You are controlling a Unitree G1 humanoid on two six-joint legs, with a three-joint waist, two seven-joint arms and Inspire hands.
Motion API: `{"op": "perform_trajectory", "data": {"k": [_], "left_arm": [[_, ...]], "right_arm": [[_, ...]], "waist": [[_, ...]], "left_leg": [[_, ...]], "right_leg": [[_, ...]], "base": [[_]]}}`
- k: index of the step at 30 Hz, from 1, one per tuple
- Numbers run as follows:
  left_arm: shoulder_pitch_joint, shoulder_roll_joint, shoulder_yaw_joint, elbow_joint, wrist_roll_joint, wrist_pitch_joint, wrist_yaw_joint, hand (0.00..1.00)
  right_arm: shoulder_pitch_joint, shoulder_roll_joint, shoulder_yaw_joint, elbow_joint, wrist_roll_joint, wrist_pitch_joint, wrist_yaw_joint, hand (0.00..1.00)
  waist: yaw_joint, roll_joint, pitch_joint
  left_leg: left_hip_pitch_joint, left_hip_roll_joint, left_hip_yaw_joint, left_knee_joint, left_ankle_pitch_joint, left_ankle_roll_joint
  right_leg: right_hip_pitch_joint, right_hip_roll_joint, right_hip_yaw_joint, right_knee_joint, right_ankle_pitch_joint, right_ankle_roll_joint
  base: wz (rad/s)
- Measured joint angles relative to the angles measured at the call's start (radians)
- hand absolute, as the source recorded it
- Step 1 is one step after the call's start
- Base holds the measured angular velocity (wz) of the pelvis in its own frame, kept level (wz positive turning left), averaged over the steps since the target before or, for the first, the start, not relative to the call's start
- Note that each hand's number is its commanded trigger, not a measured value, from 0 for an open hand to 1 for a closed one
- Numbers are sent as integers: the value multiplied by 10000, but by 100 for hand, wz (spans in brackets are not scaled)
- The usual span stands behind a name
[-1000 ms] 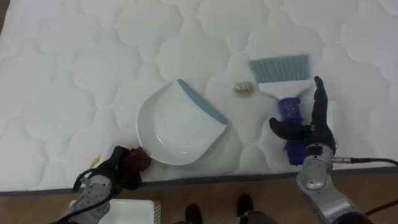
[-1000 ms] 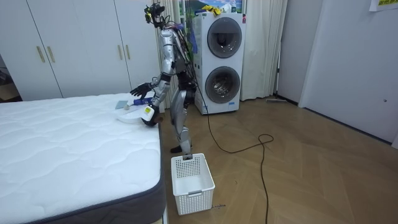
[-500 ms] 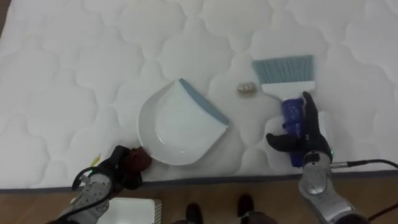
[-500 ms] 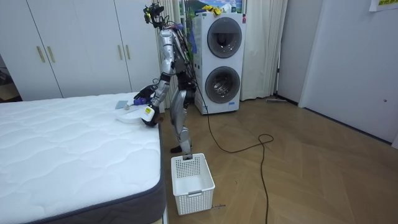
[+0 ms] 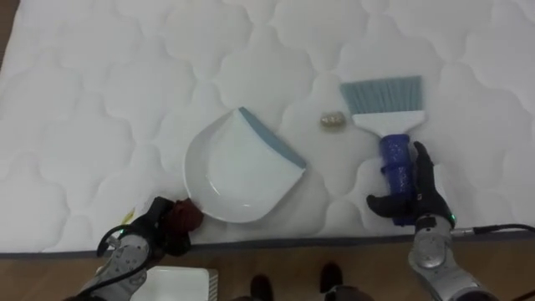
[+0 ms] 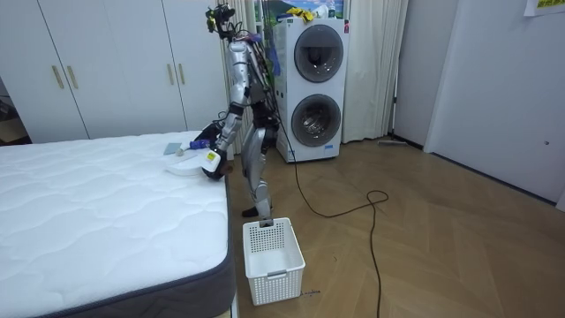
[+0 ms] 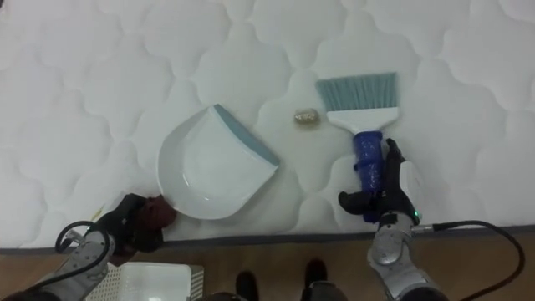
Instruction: Clean bed
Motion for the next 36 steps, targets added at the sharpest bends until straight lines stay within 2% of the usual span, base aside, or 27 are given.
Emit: {"op": "perform_trajectory", "data": {"k": [6,16,20,21,22,23,28,32,36], "left_arm": [[38,42,44,30,4,63,39,100],[53,114,44,44,14,170,51,100],[32,114,29,56,2,191,51,100],[32,114,29,56,-6,204,51,100],[31,114,29,56,-12,216,51,100],[28,118,31,57,-15,251,51,100],[23,120,32,56,-13,343,52,100],[4,120,31,55,-10,469,51,100],[-34,120,31,16,-11,507,45,100]], "right_arm": [[-5,-105,-1,290,-178,2,98,0],[-15,-228,10,519,-346,24,396,0],[-120,-234,11,846,-388,46,508,0],[-158,-233,11,868,-374,147,525,31],[-170,-233,10,880,-353,179,526,80],[-195,-233,10,907,-349,218,526,100],[-488,-304,-91,1213,-261,380,472,100],[-871,-690,-194,1456,-141,702,514,100],[-1127,-740,-515,1666,86,995,519,100]], "waist": [[147,24,-10],[151,-10,-31],[130,-14,-33],[130,-16,-32],[131,-16,-32],[137,-16,-31],[148,-12,-29],[144,-2,-16],[146,-11,7]], "left_leg": [[105,-12,26,-64,2,-1],[150,-36,45,-135,5,2],[207,-27,-76,-131,5,2],[212,-30,-104,-125,5,2],[211,-33,-114,-120,5,2],[204,-38,-123,-119,5,2],[174,-21,-155,-34,-5,13],[140,-1,-174,36,-18,16],[58,24,-189,112,-59,4]], "right_leg": [[59,6,29,-17,0,0],[128,12,24,-52,-5,10],[292,-4,-149,-166,-3,12],[319,-13,-186,-174,-3,12],[326,-25,-198,-173,-3,13],[327,-43,-208,-175,-4,14],[366,-14,-226,-172,-6,18],[368,10,-227,-147,-5,16],[314,2,-226,-134,-6,14]], "base": [[-1],[0],[7],[11],[7],[4],[1],[0],[0]]}}
